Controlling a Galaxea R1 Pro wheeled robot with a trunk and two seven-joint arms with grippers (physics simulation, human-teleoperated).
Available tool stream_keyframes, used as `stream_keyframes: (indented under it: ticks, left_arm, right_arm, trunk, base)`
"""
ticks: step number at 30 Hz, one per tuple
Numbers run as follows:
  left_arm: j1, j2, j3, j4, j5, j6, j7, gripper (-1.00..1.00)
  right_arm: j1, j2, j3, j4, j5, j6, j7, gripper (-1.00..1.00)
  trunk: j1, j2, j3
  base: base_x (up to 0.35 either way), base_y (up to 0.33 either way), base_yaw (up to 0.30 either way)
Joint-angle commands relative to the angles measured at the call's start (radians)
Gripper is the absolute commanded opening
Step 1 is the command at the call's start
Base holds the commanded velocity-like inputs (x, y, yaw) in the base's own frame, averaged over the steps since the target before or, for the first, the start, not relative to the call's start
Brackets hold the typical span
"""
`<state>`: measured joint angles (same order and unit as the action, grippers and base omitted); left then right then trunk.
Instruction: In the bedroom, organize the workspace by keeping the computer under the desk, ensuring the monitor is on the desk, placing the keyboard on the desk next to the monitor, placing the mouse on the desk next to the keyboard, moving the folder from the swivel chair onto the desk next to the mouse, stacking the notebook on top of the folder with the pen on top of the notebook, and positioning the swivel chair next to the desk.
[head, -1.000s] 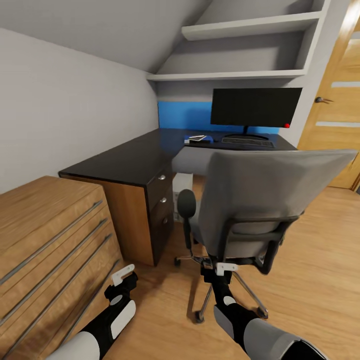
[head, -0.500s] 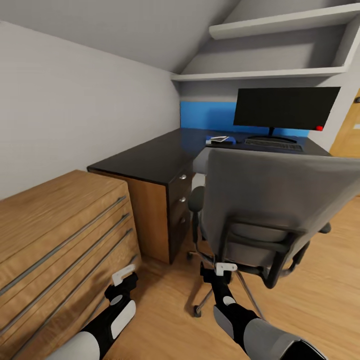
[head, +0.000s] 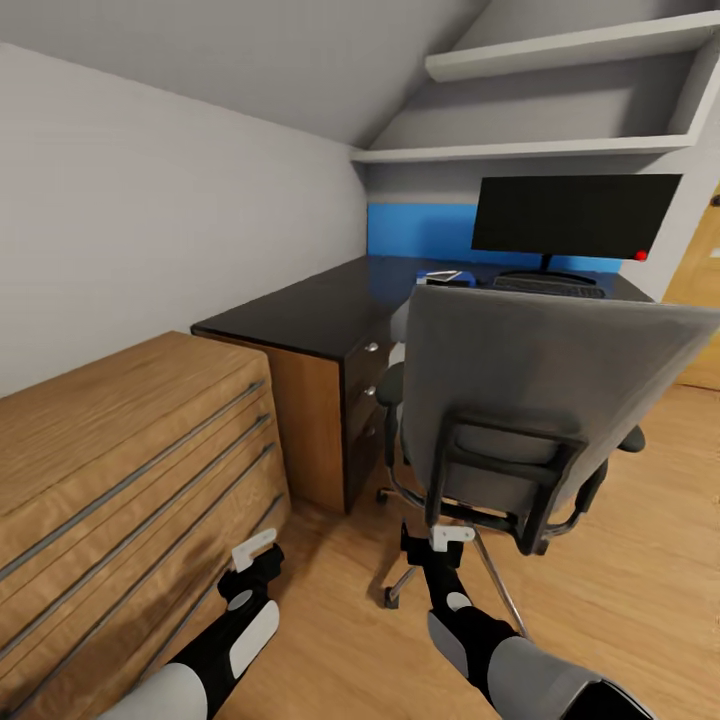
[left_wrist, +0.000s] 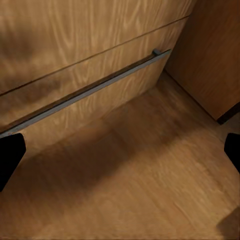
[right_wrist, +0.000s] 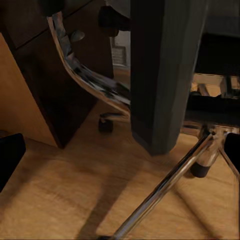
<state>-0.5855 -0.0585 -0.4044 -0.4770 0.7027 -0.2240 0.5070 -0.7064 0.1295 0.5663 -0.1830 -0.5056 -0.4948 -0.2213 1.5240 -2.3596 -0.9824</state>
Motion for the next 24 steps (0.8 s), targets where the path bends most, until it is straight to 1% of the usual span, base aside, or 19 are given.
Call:
stream_keyframes:
  ticks: [1, 6, 10, 15, 24]
  left_arm:
    - [-0.001, 0.001, -0.008, 0.000, 0.011, -0.006, 0.006, 1.00]
    - [-0.001, 0.000, -0.010, 0.000, 0.011, -0.006, 0.005, 1.00]
    - [-0.001, 0.000, -0.012, 0.000, 0.011, -0.006, 0.005, 1.00]
    - [-0.001, 0.000, -0.013, 0.000, 0.011, -0.006, 0.005, 1.00]
    - [-0.001, 0.000, -0.013, 0.000, 0.011, -0.006, 0.005, 1.00]
  right_arm:
    - [-0.001, 0.000, 0.009, 0.000, -0.004, -0.002, -0.007, 1.00]
    - [-0.001, 0.000, 0.008, 0.000, -0.004, -0.002, -0.007, 1.00]
    - [-0.001, -0.001, 0.008, 0.000, -0.003, -0.002, -0.007, 1.00]
    - [-0.001, -0.001, 0.008, 0.000, -0.002, -0.003, -0.007, 1.00]
    - [-0.001, -0.001, 0.008, 0.000, -0.003, -0.003, -0.007, 1.00]
  trunk:
    - [-0.001, 0.000, -0.001]
    - [-0.001, 0.000, -0.001]
    - [-0.001, 0.000, 0.000]
    - [-0.001, 0.000, 0.002]
    - [-0.001, 0.000, 0.006]
  base:
    - [-0.186, 0.000, 0.001]
    - [-0.091, 0.000, -0.013]
    - [-0.029, 0.000, -0.117]
    - [-0.010, 0.000, -0.215]
    - [-0.002, 0.000, -0.262]
